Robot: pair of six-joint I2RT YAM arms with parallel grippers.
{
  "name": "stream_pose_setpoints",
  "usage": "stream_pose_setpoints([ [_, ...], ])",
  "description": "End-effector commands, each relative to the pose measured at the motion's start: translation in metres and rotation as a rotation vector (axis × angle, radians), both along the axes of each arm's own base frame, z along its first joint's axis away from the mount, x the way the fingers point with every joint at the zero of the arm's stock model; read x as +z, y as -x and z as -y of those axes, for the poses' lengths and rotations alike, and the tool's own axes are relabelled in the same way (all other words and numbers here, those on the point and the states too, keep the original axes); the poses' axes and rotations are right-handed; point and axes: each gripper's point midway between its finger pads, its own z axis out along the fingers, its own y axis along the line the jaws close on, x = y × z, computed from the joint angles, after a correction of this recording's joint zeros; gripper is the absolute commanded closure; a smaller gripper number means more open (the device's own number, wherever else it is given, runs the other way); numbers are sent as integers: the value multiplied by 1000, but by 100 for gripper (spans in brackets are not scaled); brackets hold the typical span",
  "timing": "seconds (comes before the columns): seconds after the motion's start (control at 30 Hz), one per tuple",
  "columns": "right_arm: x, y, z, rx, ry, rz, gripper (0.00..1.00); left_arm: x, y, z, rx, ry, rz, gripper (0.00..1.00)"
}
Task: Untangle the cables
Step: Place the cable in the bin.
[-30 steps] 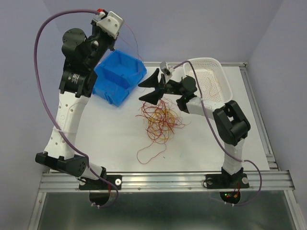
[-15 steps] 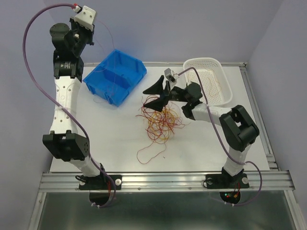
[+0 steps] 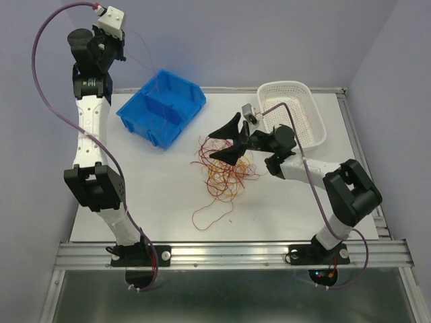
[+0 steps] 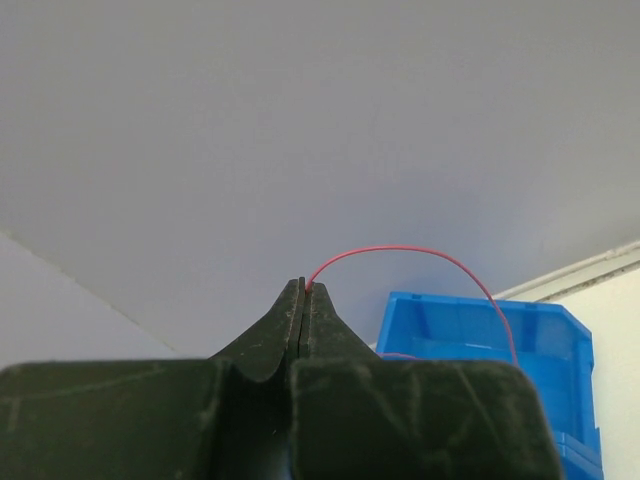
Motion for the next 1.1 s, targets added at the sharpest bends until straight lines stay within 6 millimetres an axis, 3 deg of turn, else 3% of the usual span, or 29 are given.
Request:
stream_pose_setpoints([
  [0.0, 18, 9, 9, -35, -50, 78, 15, 34, 18, 7, -31, -27, 102, 100],
  [0.33, 11, 15, 15, -52, -41, 56, 16, -45, 5, -16, -7, -34, -46, 100],
  [0.63, 9, 18, 17, -54, -37, 40, 16, -139, -5, -44, 48, -41, -223, 100],
  [0.73, 8, 20, 19, -60, -35, 35, 16, -179, -5, -49, 32, -54, -297, 100],
  [0.77, 10, 21, 20, -65, -39, 39, 16, -204, -5, -47, 17, -52, -348, 100],
  [0.83, 9, 21, 21, -69, -37, 38, 16, -233, -5, -45, -4, -57, -415, 100],
  [0.97, 8, 22, 22, -68, -34, 30, 16, -312, -19, -50, -21, -57, -617, 100],
  [1.0, 8, 22, 21, -67, -33, 26, 16, -330, -14, -49, -34, -50, -694, 100],
  [1.07, 7, 21, 21, -66, -31, 22, 16, -352, -21, -48, -59, -53, -755, 100],
])
